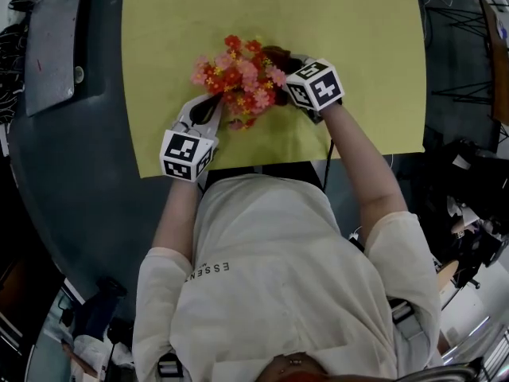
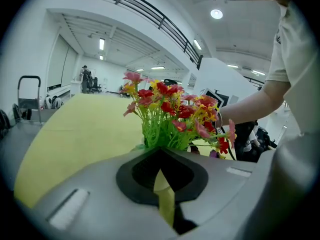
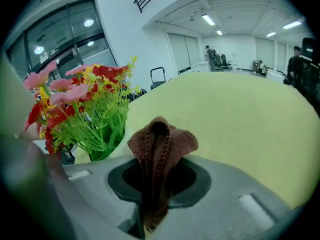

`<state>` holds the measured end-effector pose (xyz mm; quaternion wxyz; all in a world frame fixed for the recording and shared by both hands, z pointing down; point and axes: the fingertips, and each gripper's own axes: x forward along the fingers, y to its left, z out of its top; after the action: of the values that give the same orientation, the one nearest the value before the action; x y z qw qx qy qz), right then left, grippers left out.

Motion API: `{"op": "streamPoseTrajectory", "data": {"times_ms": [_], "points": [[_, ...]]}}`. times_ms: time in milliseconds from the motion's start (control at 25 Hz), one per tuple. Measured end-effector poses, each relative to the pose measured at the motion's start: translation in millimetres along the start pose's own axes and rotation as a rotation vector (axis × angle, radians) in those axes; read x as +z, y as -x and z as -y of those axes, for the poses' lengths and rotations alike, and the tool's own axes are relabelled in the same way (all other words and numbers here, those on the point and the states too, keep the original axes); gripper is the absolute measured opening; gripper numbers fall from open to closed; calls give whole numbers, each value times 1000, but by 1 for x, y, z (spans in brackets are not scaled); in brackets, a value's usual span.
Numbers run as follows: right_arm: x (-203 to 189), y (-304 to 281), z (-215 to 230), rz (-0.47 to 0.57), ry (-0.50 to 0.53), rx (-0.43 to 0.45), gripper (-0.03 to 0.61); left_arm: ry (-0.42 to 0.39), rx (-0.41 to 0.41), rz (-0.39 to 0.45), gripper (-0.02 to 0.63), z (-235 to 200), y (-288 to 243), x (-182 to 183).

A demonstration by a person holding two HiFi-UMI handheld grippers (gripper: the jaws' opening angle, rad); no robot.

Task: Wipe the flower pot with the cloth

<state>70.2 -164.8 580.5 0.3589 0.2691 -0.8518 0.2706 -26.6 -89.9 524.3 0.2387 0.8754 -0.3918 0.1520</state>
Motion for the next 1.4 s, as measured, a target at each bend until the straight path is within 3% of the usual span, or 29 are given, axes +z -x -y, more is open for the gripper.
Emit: {"op": "streamPoseTrajectory", "data": {"times_ms": [280,520,800,1040,1160,1400], "points": [[-13,-7,-23,-45,62,44,60,82,4,30,15,-13,8,1],[-29,5,-47,-60,126,42,60,39,16,24,15,-14,8,0],[-49,18,-78,-77,259,-22,61,21,4,33,15,-10,4,2],[-61,16,-107,-64,226,5,61,-29,1,26,15,-9,6,-4],[-65,22,-117,-56,235,66,61,-45,4,17,15,-7,2,-3],[-56,47,-75,-26,183,79,61,-38,14,33,15,1,0,8]]}}
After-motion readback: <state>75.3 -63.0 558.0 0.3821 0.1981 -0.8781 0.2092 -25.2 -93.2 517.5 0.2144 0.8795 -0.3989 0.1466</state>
